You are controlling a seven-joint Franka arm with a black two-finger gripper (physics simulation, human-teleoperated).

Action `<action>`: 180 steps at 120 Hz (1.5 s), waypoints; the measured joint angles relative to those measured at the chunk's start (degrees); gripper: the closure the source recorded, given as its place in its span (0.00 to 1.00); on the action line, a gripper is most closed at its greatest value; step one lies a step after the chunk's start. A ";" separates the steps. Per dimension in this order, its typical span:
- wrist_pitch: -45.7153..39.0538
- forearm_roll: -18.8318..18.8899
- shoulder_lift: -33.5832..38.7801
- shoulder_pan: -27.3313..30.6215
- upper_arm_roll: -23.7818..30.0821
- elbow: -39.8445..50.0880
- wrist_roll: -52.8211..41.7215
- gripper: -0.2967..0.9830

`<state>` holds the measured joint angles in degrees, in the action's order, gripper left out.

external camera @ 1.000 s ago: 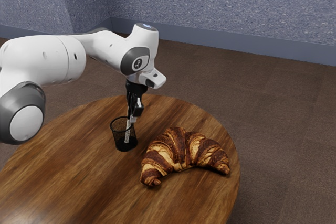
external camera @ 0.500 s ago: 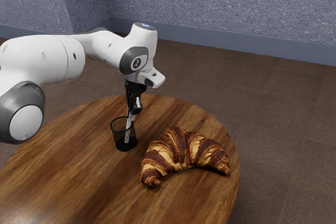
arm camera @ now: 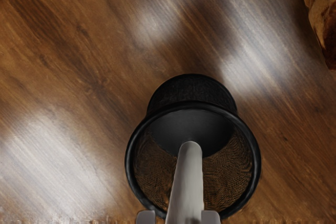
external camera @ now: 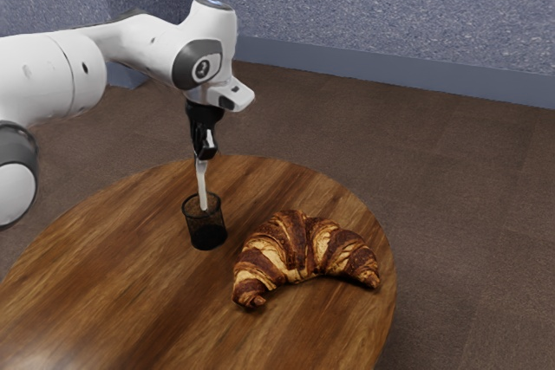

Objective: Take the marker out of the pen holder and place it to the left of the pen holder.

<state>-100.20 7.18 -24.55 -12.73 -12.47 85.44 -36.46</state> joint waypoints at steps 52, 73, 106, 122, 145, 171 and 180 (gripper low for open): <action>10.45 12.37 0.23 0.15 -4.12 -0.22 1.09 0.84; 13.50 18.36 -5.54 0.72 -4.14 -0.15 2.50 0.84; 12.95 15.67 -11.92 5.20 -3.48 -0.45 4.07 0.84; 11.60 13.54 -12.75 6.98 -3.40 -0.63 4.53 0.84; 10.30 11.31 -13.05 7.89 -3.42 -0.78 4.69 0.68; 10.06 9.41 -12.84 7.89 -3.49 -1.08 4.41 0.40; 10.02 8.79 -12.58 7.70 -3.51 -1.20 4.30 0.35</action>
<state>-90.17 15.97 -37.13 -5.03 -15.98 84.24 -32.17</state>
